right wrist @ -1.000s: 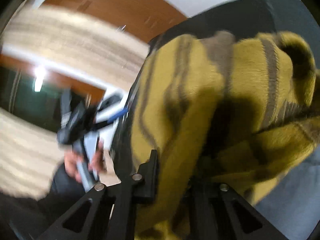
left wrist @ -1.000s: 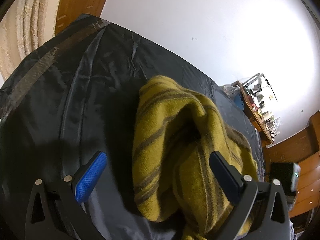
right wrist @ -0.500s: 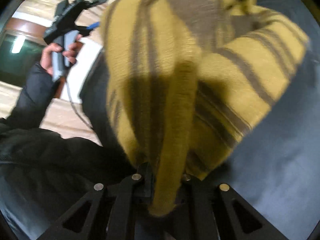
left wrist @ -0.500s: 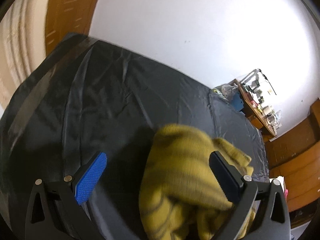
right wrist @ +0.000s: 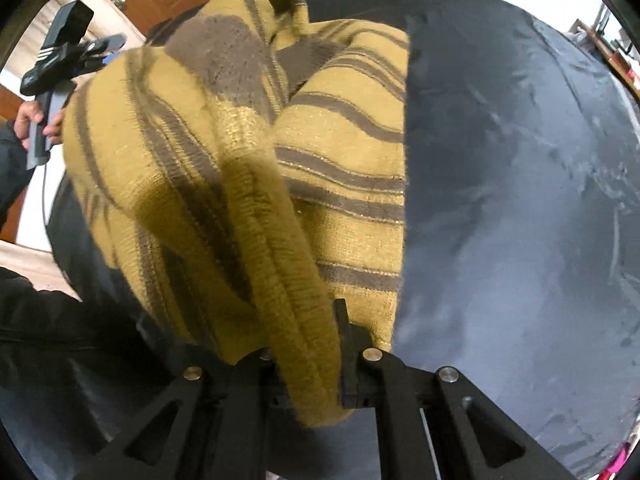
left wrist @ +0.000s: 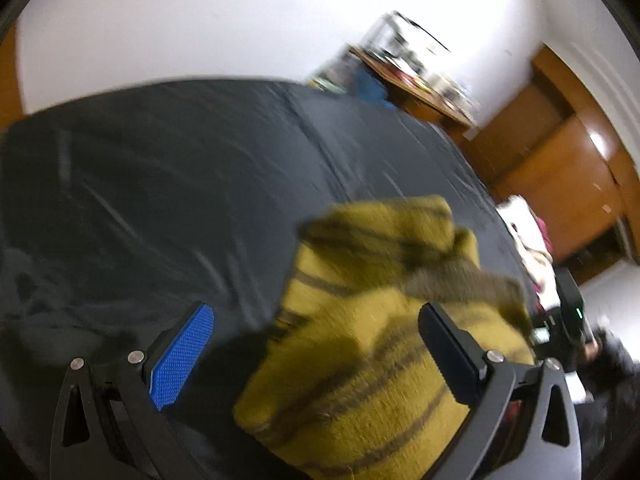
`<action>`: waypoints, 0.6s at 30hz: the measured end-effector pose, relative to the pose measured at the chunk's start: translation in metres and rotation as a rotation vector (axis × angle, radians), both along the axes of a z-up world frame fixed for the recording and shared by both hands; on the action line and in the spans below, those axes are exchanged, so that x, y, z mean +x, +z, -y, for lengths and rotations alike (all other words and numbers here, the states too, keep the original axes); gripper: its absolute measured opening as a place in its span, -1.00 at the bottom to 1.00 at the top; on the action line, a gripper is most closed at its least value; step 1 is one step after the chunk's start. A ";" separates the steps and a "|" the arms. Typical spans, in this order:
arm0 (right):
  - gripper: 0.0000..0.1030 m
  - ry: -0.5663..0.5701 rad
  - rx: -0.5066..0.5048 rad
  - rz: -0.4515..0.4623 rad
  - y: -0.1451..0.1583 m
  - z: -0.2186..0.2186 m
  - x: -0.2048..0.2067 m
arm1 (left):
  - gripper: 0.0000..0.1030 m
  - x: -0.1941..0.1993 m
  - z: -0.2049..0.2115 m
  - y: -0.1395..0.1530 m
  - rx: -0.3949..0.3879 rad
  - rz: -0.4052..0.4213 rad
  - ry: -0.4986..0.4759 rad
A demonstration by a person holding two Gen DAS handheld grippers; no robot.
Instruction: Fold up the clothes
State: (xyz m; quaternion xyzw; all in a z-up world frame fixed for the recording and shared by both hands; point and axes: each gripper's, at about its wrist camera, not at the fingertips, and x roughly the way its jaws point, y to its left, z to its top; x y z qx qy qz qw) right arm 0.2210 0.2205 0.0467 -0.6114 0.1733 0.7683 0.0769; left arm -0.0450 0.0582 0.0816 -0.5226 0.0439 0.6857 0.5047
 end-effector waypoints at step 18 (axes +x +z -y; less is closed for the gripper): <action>-0.82 -0.010 0.349 0.119 0.002 -0.081 -0.013 | 1.00 0.044 0.013 -0.030 0.078 0.160 -0.197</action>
